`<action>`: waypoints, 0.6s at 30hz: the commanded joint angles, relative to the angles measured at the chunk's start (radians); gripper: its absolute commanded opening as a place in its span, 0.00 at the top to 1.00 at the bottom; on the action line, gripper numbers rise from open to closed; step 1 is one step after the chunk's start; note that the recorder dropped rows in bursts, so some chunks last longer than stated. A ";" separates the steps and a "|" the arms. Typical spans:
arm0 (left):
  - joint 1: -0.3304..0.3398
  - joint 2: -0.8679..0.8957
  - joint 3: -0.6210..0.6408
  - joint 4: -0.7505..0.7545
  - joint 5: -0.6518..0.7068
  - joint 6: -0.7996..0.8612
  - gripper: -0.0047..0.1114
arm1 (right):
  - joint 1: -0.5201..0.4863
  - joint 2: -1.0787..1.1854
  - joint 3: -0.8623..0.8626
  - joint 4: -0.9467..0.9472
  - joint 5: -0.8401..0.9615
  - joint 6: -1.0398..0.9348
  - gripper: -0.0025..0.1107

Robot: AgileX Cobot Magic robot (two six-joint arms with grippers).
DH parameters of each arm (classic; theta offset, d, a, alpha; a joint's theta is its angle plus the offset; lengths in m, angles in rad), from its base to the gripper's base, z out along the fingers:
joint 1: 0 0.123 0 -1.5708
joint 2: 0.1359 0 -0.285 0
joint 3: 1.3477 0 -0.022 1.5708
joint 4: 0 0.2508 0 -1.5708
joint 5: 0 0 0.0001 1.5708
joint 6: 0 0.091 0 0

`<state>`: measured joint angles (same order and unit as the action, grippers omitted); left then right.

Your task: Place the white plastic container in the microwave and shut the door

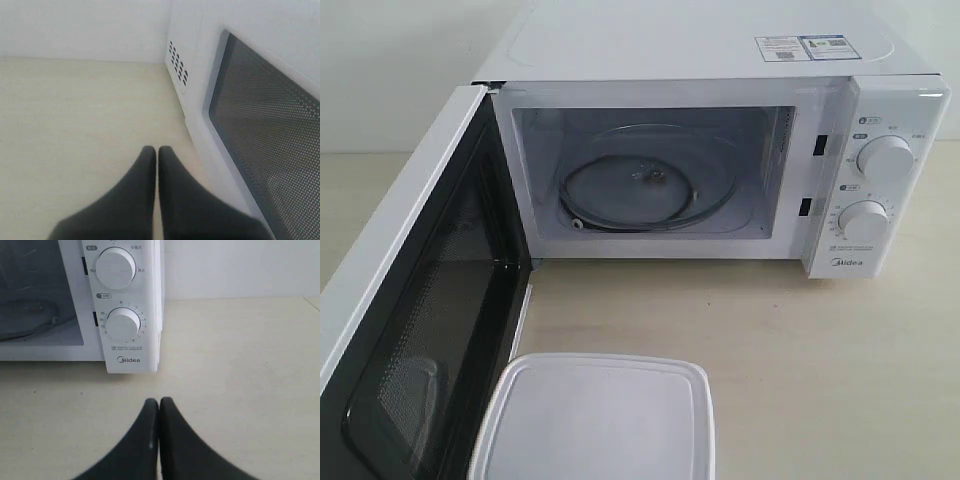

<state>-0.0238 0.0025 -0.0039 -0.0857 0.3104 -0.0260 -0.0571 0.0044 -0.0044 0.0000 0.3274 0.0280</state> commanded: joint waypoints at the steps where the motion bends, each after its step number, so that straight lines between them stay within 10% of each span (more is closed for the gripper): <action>1: 0.002 -0.003 0.004 -0.003 -0.003 -0.012 0.93 | -0.003 -0.004 0.004 -0.009 -0.008 -0.005 0.98; 18: 0.002 -0.003 0.004 -0.003 -0.003 -0.012 0.93 | -0.003 -0.004 0.004 -0.056 -0.240 -0.148 0.98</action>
<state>-0.0238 0.0025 -0.0039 -0.0857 0.3104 -0.0260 -0.0571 0.0044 0.0013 -0.0467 0.2231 -0.0783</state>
